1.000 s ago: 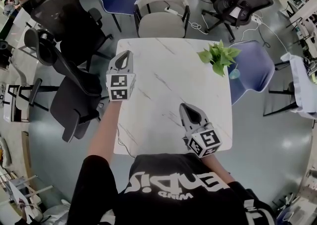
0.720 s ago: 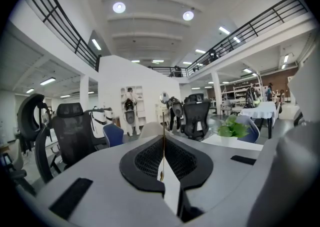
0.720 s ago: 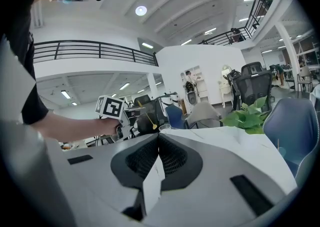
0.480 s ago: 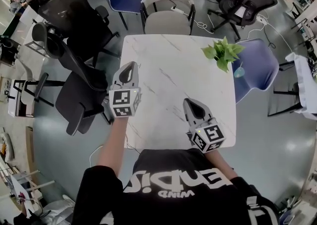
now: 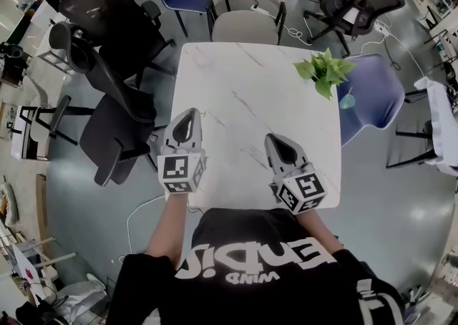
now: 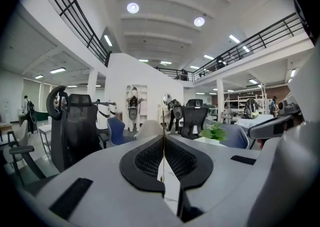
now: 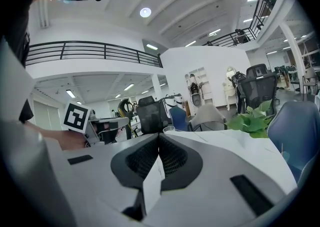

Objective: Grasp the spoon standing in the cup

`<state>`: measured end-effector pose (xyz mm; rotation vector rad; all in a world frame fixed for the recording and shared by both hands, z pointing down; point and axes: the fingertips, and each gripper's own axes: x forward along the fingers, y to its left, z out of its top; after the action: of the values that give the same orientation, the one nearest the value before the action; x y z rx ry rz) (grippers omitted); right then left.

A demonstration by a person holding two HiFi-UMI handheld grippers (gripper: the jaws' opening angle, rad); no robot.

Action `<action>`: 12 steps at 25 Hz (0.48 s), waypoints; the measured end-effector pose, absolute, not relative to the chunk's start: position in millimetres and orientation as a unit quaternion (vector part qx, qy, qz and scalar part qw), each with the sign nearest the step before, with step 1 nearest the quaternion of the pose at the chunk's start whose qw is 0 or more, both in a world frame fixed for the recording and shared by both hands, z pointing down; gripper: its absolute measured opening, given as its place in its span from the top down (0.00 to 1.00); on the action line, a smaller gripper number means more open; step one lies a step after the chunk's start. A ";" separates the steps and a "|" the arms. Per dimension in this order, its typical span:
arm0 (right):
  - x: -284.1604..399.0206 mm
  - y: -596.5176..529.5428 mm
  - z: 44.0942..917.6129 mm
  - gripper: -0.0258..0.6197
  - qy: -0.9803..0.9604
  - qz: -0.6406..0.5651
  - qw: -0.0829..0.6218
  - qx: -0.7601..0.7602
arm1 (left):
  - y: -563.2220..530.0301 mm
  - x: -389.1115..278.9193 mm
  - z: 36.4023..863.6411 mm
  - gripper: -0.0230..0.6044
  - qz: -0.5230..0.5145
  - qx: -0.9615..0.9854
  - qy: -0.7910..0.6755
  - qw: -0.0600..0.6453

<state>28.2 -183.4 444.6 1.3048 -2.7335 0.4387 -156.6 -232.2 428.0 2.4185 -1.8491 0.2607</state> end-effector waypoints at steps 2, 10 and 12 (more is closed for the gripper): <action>28.4 -183.0 444.3 0.94 -0.894 0.141 0.042 0.424 | -221.8 -154.1 432.3 0.93 0.089 0.791 -0.603 0.045; 30.4 -181.7 444.5 0.94 -0.896 0.136 0.045 0.420 | -185.3 -143.2 432.9 0.93 0.084 0.796 -0.597 0.059; 28.8 -181.7 444.5 0.94 -0.898 0.134 0.045 0.417 | -178.3 -141.7 433.9 0.93 0.084 0.795 -0.598 0.062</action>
<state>28.8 -181.7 444.5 1.2740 -2.7414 0.4093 -141.7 -178.3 433.9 2.4040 -1.8078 0.2527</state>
